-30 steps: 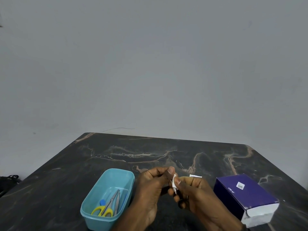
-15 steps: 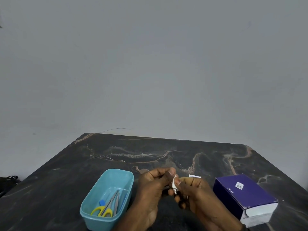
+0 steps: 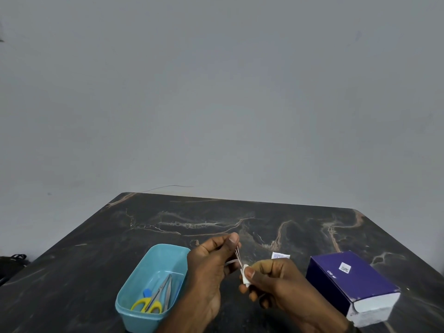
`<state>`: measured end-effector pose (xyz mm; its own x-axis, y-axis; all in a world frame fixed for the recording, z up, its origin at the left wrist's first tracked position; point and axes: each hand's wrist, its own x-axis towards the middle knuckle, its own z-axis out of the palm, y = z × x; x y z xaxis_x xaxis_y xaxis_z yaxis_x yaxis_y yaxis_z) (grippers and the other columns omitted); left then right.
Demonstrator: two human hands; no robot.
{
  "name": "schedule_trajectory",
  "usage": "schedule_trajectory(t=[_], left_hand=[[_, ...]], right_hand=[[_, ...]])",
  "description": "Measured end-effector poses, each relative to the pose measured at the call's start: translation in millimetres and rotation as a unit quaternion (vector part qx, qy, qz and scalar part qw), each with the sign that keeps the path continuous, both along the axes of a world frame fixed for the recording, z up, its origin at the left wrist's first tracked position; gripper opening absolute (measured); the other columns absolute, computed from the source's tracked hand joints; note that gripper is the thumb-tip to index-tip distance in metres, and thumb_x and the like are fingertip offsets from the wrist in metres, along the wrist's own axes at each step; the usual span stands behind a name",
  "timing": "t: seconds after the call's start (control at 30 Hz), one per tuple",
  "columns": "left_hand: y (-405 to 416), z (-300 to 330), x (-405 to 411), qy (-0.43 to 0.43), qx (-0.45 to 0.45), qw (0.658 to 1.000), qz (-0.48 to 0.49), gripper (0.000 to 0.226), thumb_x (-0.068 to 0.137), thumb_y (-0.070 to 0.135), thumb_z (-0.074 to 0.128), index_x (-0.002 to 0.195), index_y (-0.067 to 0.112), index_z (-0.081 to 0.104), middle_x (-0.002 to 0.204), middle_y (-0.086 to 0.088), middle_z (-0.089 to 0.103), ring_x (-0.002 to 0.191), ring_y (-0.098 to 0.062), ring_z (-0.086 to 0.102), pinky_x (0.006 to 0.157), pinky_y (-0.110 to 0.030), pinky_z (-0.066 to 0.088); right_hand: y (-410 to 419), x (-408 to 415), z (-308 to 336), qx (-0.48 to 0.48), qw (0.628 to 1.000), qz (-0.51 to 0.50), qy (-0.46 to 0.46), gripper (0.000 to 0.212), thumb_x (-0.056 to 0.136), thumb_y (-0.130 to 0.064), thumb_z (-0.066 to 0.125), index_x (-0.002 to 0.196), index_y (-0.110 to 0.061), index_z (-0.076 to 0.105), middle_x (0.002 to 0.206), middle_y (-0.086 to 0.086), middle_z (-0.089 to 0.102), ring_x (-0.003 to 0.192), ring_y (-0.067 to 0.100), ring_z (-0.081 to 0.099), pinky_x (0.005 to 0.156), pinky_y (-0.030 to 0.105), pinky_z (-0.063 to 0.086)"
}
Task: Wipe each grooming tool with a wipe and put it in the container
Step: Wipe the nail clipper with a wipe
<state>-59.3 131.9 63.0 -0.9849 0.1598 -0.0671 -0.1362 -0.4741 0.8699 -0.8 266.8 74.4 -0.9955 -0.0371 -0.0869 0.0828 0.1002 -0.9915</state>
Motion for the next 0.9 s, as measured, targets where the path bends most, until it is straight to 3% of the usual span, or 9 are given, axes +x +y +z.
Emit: schedule_trajectory(t=[0.23,0.37,0.63,0.9], left_hand=[[1.6,-1.9,2.9,0.036,-0.063,0.997,-0.007,0.028,0.065,0.025,0.081,0.083,0.005,0.075,0.076,-0.013,0.074,0.073,-0.029,0.067,0.075,-0.045,0.059],[4.2,-1.4,6.6,0.049,-0.086,0.995,0.004,0.022,0.067,0.019,0.082,0.083,0.005,0.075,0.072,-0.012,0.074,0.068,-0.026,0.069,0.064,-0.036,0.057],[4.7,1.9,9.5,0.057,-0.107,0.993,0.016,0.019,0.068,0.016,0.084,0.081,0.006,0.075,0.072,-0.012,0.075,0.068,-0.024,0.070,0.072,-0.041,0.059],[9.1,2.8,15.6,0.069,-0.107,0.992,0.011,0.012,0.071,0.012,0.082,0.079,0.005,0.074,0.069,-0.012,0.075,0.059,-0.018,0.069,0.060,-0.031,0.056]], right_hand=[[-1.5,-2.3,-2.6,-0.001,0.997,-0.076,0.022,0.026,0.090,-0.018,0.062,0.085,0.007,0.069,0.075,0.010,0.074,0.053,0.011,0.058,0.047,0.020,0.038],[-3.6,-2.0,-3.6,0.031,0.997,-0.063,0.028,0.027,0.091,-0.018,0.061,0.085,0.007,0.069,0.074,0.008,0.074,0.055,0.012,0.059,0.047,0.019,0.039],[-2.3,-3.5,-5.4,0.033,0.997,-0.064,0.041,0.027,0.091,-0.018,0.061,0.085,0.007,0.070,0.077,0.012,0.075,0.056,0.012,0.059,0.048,0.019,0.040],[1.3,-4.7,-8.1,0.003,0.995,-0.088,0.048,0.022,0.090,-0.014,0.062,0.085,0.005,0.072,0.075,0.013,0.073,0.055,0.013,0.060,0.048,0.021,0.040]])
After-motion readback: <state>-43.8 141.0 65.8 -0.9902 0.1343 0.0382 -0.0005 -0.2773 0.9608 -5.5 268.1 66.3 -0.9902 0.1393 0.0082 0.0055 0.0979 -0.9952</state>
